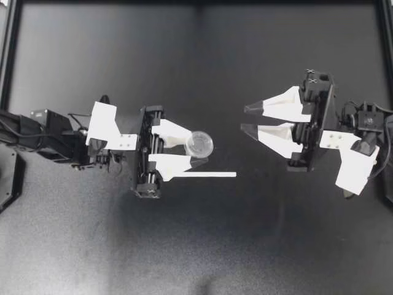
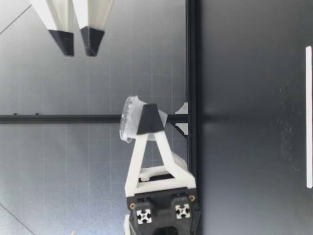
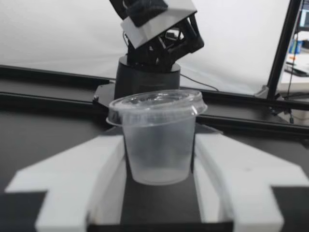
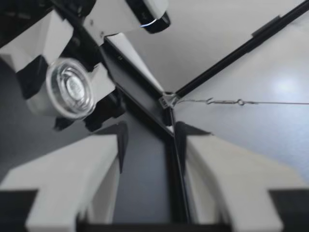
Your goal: Pick up the plastic cup and open its lid.
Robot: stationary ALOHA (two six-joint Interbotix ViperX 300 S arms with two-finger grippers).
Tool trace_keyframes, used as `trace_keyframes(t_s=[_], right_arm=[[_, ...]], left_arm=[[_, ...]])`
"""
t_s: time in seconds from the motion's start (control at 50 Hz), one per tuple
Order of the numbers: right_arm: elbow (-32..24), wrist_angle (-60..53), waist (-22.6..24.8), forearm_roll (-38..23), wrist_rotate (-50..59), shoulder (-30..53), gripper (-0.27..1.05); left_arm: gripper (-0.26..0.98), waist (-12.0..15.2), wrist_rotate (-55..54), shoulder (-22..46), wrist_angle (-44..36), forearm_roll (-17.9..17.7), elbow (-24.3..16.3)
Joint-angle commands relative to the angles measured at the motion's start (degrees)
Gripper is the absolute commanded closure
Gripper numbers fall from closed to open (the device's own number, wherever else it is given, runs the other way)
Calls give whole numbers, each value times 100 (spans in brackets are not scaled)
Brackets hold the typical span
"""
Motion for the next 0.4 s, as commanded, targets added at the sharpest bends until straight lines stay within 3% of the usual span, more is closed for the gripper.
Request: trace_keyframes(t_s=[0.0, 0.24, 0.38], right_arm=[[-88, 44, 0, 9, 18, 9, 31], [-123, 457, 202, 0, 105, 88, 31], [-229, 668, 387, 9, 800, 132, 32]], left_arm=[[51, 0, 18, -229, -26, 9, -26], [51, 0, 149, -316, 123, 18, 0], [51, 0, 264, -431, 316, 26, 18]])
